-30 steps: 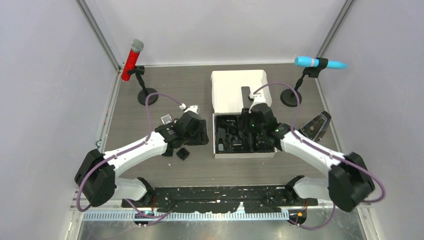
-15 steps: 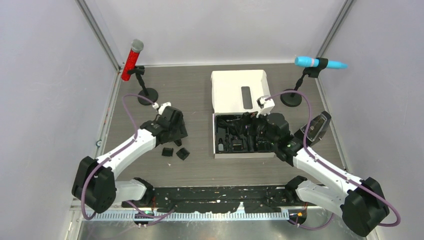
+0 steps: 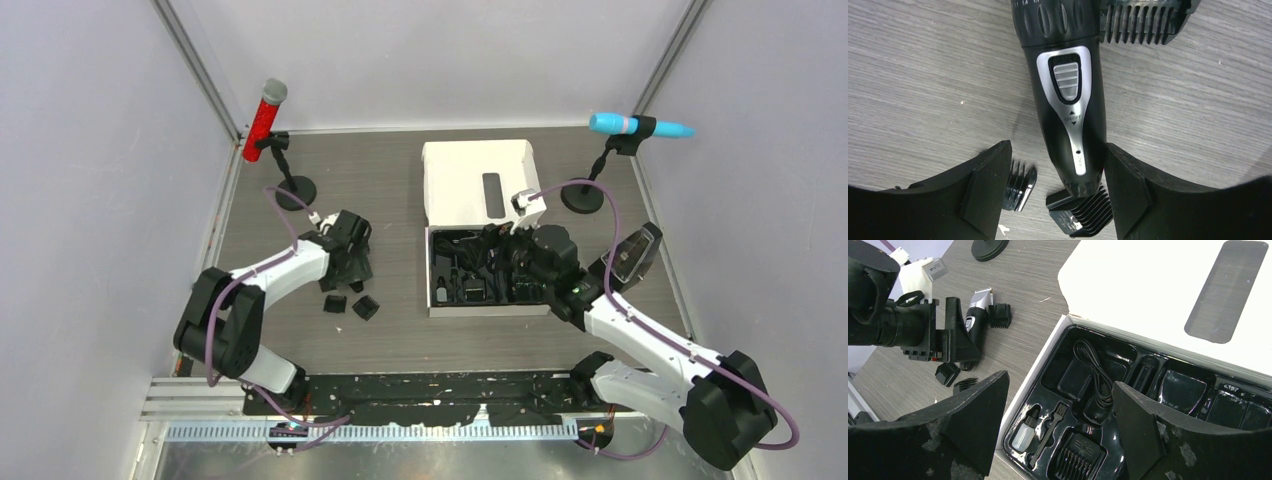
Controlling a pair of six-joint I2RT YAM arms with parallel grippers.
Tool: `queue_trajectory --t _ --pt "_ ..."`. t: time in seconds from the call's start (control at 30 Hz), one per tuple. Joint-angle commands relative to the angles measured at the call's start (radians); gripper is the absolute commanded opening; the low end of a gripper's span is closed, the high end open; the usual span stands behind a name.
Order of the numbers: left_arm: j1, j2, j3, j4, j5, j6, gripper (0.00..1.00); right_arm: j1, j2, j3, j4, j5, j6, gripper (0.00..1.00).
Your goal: Sort the hair-cutting tools
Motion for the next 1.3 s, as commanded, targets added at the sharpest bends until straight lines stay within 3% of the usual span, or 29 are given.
queue_trajectory --t 0.0,0.33,0.7,0.93,1.07,1.27 --pt "0.016 0.042 0.055 0.023 -0.008 -0.012 0.69 0.002 0.011 0.0 0.058 -0.021 -0.001 0.86" --pt "0.053 0.111 0.069 0.055 0.049 -0.014 0.63 0.002 0.03 0.003 0.065 -0.03 -0.003 0.86" --pt "0.071 0.016 0.03 0.058 0.032 0.016 0.28 0.002 0.045 0.01 0.067 -0.058 -0.003 0.86" --pt "0.066 -0.145 -0.014 0.082 -0.015 0.068 0.21 0.003 0.041 0.026 0.055 -0.081 0.001 0.86" --pt "0.018 -0.251 -0.049 0.138 -0.024 0.119 0.17 0.015 0.044 0.041 0.053 -0.1 0.015 0.86" --pt "-0.135 -0.368 -0.046 0.152 -0.152 0.215 0.17 0.056 0.055 0.077 0.055 -0.114 0.058 0.86"
